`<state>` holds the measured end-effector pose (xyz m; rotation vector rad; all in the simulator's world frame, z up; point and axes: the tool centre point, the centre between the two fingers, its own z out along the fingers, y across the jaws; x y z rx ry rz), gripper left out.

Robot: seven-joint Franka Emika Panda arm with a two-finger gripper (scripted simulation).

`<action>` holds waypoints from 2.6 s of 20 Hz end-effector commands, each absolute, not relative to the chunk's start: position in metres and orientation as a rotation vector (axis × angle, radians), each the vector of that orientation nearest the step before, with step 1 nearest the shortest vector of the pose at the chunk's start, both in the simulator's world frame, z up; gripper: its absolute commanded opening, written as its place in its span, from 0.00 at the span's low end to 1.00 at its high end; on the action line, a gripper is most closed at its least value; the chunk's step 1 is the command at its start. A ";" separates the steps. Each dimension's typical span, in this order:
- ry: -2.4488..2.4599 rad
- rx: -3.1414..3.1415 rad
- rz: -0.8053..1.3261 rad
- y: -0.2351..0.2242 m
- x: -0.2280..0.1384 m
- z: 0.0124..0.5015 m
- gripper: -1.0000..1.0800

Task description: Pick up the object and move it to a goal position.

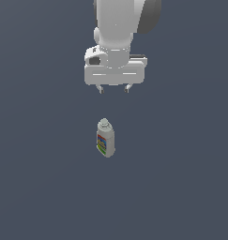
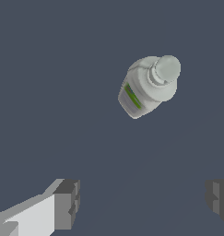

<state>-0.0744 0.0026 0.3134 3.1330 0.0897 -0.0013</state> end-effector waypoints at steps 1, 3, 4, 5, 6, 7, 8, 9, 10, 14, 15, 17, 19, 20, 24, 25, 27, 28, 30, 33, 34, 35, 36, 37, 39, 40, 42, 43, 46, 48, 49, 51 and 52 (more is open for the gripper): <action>0.090 3.133 -0.001 0.003 -0.074 0.313 0.96; 0.088 3.132 -0.005 0.001 -0.075 0.313 0.96; 0.085 3.130 -0.009 0.000 -0.076 0.313 0.96; 0.081 3.128 -0.015 -0.002 -0.077 0.313 0.96; 0.075 3.126 -0.022 -0.005 -0.078 0.312 0.96; 0.068 3.123 -0.031 -0.008 -0.080 0.312 0.96; 0.060 3.121 -0.038 -0.010 -0.082 0.311 0.96; 0.053 3.119 -0.043 -0.012 -0.083 0.311 0.96; 0.047 3.118 -0.046 -0.013 -0.084 0.311 0.96; 0.045 3.118 -0.046 -0.013 -0.084 0.311 0.96; 0.049 3.119 -0.045 -0.013 -0.084 0.311 0.96; 0.063 3.119 -0.044 -0.013 -0.082 0.311 0.96; 0.084 3.119 -0.044 -0.013 -0.080 0.311 0.96; 0.097 3.118 -0.044 -0.014 -0.078 0.310 0.96; 0.166 3.117 -0.042 -0.015 -0.071 0.309 0.96; 0.187 3.116 -0.041 -0.016 -0.068 0.309 0.96; 0.236 3.114 -0.039 -0.017 -0.063 0.308 0.96; 0.263 3.112 -0.038 -0.018 -0.060 0.308 0.96; 0.324 3.108 -0.036 -0.019 -0.053 0.306 0.96; 0.427 3.097 -0.033 -0.021 -0.042 0.304 0.96; 0.464 3.093 -0.031 -0.022 -0.038 0.303 0.96; 0.501 3.088 -0.030 -0.023 -0.034 0.302 0.96; 0.537 3.083 -0.028 -0.024 -0.030 0.301 0.96; 0.574 3.077 -0.027 -0.025 -0.026 0.300 0.96; 0.647 3.064 -0.024 -0.027 -0.018 0.298 0.96; 0.683 3.057 -0.022 -0.028 -0.014 0.297 0.96; 0.755 3.042 -0.018 -0.030 -0.006 0.294 0.96; 0.789 3.034 -0.017 -0.031 -0.003 0.293 0.96; 0.880 3.011 -0.012 -0.034 0.007 0.289 0.96; 0.931 2.997 -0.009 -0.035 0.012 0.287 0.96; 0.954 2.990 -0.008 -0.036 0.015 0.286 0.96; 0.994 2.978 -0.006 -0.037 0.019 0.284 0.96; 1.011 2.973 -0.005 -0.038 0.021 0.284 0.96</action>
